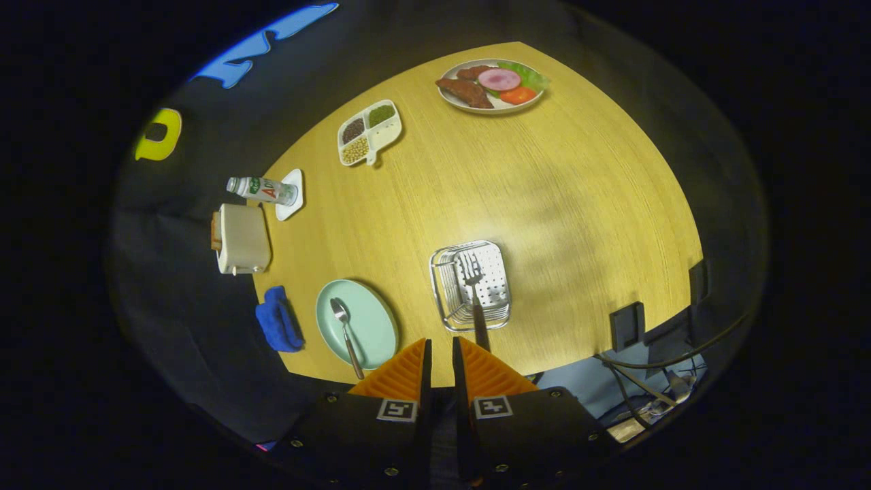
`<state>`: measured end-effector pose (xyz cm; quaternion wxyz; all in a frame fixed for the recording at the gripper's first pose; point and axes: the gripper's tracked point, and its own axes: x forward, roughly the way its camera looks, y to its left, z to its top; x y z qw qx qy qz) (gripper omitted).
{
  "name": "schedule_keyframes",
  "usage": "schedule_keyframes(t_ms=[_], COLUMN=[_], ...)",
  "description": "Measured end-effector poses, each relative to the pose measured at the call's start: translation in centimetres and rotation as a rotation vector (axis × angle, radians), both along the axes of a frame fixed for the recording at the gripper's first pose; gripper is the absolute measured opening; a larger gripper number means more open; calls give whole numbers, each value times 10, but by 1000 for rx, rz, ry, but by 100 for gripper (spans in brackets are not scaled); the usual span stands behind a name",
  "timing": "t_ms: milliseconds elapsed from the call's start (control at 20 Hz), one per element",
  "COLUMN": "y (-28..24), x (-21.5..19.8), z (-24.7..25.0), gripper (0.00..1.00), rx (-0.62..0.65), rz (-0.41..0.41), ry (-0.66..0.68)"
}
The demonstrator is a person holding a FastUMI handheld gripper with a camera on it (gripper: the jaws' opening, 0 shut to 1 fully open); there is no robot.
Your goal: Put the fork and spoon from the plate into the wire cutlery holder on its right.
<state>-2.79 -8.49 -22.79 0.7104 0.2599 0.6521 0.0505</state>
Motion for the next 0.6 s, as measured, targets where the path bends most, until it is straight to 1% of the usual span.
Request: schedule_keyframes(t_ms=[100, 200, 400, 600], y=[26, 53, 115, 173], x=[-2, -5, -20, -38], z=[8, 11, -4, -31], gripper=[16, 16, 16, 16], rx=[40, 75, 105, 128], rz=[8, 38, 140, 225], ry=[-22, -37, -32, 14])
